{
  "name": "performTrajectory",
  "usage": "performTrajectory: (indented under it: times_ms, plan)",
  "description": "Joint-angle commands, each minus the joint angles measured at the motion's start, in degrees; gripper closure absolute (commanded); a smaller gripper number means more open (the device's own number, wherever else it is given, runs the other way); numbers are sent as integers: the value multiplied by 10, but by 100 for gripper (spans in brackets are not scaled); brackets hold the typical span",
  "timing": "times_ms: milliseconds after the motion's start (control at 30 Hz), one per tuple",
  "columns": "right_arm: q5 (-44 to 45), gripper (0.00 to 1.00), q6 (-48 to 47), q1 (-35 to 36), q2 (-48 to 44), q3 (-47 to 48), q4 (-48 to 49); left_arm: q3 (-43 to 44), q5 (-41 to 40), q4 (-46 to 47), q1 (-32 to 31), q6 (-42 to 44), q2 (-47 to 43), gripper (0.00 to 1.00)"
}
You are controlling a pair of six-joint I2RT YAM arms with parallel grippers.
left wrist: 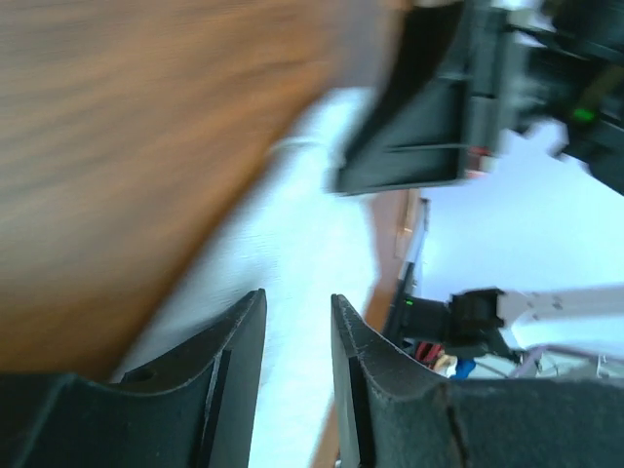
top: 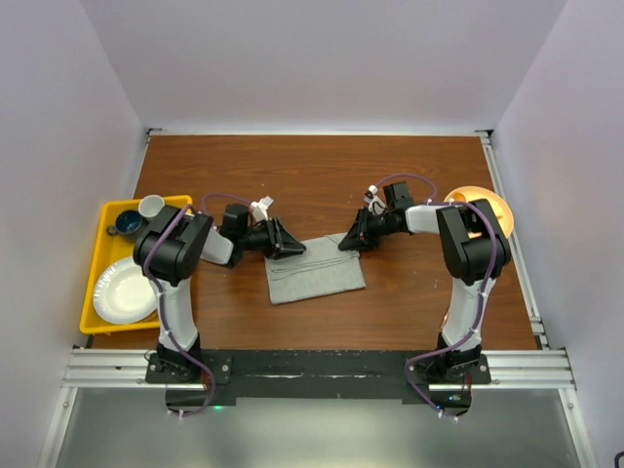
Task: Fold the napkin into a case and place the utensils inside
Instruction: Smooth out the 2/3-rectangle-folded napkin at the center of the board.
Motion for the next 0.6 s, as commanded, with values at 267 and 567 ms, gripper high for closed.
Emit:
performTrajectory:
  times_ms: [267,567]
  plan:
    - [146,84,-50,-14,50,-11,-63,-41,50,-103,95,126,1,45]
    - [137,85,-49,-13,40,-16,-43,-5,99,-180,108,212,-96,41]
